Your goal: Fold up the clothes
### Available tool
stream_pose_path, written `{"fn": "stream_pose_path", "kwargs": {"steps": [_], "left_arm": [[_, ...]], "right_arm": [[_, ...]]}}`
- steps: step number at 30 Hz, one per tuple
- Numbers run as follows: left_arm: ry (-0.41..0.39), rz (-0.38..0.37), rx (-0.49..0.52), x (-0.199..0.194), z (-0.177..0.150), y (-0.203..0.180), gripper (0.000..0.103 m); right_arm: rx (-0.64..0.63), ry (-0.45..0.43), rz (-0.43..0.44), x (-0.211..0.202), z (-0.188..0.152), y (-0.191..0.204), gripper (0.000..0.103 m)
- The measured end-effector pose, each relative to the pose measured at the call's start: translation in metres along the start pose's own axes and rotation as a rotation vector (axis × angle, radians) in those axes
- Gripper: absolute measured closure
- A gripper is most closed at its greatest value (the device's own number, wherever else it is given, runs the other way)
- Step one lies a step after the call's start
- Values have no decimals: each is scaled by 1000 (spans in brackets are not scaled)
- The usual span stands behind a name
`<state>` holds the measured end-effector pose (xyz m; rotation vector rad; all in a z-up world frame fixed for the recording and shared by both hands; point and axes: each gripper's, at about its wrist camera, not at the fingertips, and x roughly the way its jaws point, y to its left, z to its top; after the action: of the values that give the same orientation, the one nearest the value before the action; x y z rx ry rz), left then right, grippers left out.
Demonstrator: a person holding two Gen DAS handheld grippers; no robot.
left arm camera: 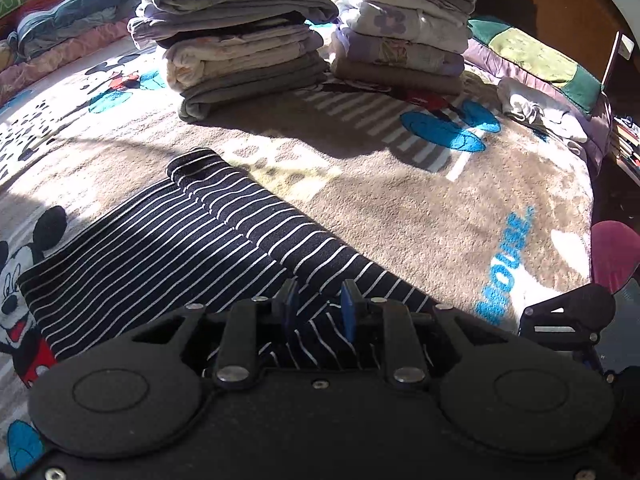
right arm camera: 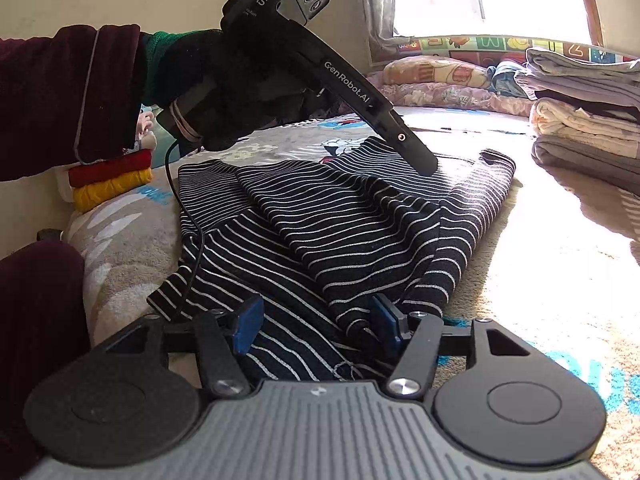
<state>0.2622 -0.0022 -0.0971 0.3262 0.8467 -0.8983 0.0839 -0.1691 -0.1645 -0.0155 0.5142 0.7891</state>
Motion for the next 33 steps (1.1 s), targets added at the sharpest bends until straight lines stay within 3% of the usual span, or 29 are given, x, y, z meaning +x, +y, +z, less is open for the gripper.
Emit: {"fn": "stream_pose_path", "kwargs": {"steps": [2,6,13,16,21,25,33], "left_arm": [[24,-34,45,18,0,-17,83],[76,6,2,50,-9,-13,79],[-31,33,-69,34,8,-6,80],[63,90,-53,64,6,3,80],[-46,140,-96,53,27,21,81],[-8,189,-109,75,37,43,81],[-121,228,-224,87,65,86,82]], "right_arm": [[-1,2,0,1,0,0,42],[-10,9,-3,2,-1,2,40],[-24,13,-4,3,-2,4,38],[-21,14,-5,3,-2,4,38],[-18,14,1,3,-2,3,37],[-10,14,7,4,-2,1,36],[5,10,20,4,-3,-1,36]]}}
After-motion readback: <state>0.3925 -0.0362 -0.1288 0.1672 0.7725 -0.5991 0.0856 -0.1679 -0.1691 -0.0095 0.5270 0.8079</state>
